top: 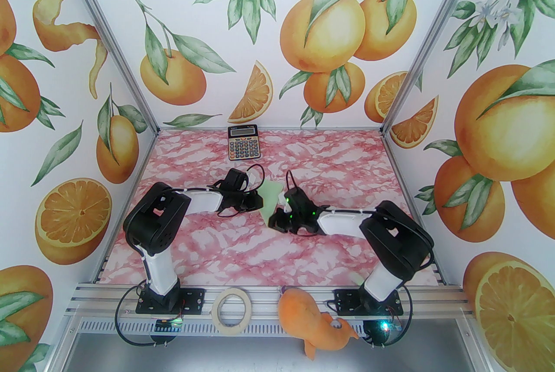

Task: Fold a paper plane with a square sheet of paper (fold left side to right side)

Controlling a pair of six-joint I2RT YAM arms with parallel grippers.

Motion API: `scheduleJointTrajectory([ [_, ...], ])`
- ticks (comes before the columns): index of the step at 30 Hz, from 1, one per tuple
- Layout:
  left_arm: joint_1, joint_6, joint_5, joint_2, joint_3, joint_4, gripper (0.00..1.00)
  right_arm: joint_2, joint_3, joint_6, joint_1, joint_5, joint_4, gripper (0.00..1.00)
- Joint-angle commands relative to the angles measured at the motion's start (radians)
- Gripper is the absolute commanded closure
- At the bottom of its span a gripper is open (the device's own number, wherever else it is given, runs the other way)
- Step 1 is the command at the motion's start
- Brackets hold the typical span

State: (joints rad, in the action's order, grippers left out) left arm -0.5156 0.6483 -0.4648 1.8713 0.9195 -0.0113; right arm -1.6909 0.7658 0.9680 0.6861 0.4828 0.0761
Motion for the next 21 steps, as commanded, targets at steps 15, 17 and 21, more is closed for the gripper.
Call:
scheduleJointTrajectory([
  [15, -0.007, -0.001, 0.040, 0.025, 0.015, -0.049, 0.87, -0.208, 0.085, -0.031, -0.028, 0.058, 0.071, 1.00],
  [17, -0.007, -0.003, 0.041, 0.022, 0.019, -0.054, 0.87, -0.211, 0.072, -0.053, -0.031, 0.048, 0.050, 1.00],
  [21, -0.001, -0.005, 0.042, 0.023, 0.027, -0.050, 0.87, -0.220, 0.048, -0.083, -0.031, 0.029, 0.016, 1.00],
])
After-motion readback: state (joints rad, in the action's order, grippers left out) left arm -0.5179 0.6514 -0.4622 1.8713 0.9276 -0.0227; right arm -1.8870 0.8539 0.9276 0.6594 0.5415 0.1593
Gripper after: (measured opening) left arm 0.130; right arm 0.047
